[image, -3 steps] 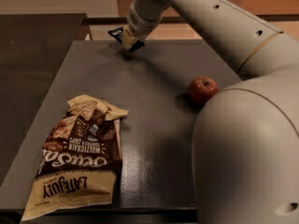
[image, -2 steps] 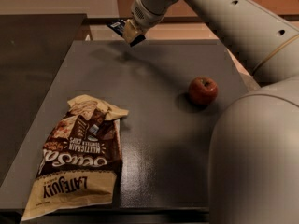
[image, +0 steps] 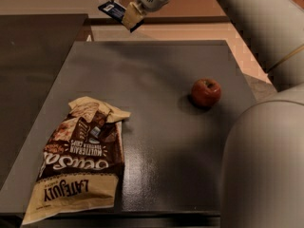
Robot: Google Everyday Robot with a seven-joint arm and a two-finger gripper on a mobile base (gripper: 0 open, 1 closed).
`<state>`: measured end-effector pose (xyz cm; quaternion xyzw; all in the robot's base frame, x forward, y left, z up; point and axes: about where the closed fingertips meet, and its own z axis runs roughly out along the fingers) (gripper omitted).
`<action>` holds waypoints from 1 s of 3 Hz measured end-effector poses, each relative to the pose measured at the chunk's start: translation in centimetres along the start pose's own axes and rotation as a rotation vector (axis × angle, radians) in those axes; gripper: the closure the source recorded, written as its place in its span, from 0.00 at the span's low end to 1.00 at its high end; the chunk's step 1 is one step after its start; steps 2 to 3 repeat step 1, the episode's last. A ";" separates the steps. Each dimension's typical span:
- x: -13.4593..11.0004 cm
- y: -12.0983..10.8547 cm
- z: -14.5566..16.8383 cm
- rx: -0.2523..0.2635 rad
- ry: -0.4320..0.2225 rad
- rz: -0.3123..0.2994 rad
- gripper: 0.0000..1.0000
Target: Pick rxbar blueberry
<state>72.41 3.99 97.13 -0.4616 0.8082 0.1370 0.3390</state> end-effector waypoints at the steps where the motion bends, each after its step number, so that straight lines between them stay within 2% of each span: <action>1: 0.0 0.0 0.0 0.000 0.000 0.000 1.00; 3: 0.0 0.0 0.0 0.000 0.000 0.000 1.00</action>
Offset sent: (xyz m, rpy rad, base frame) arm 0.0000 0.0000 0.0000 0.0000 0.0000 0.0000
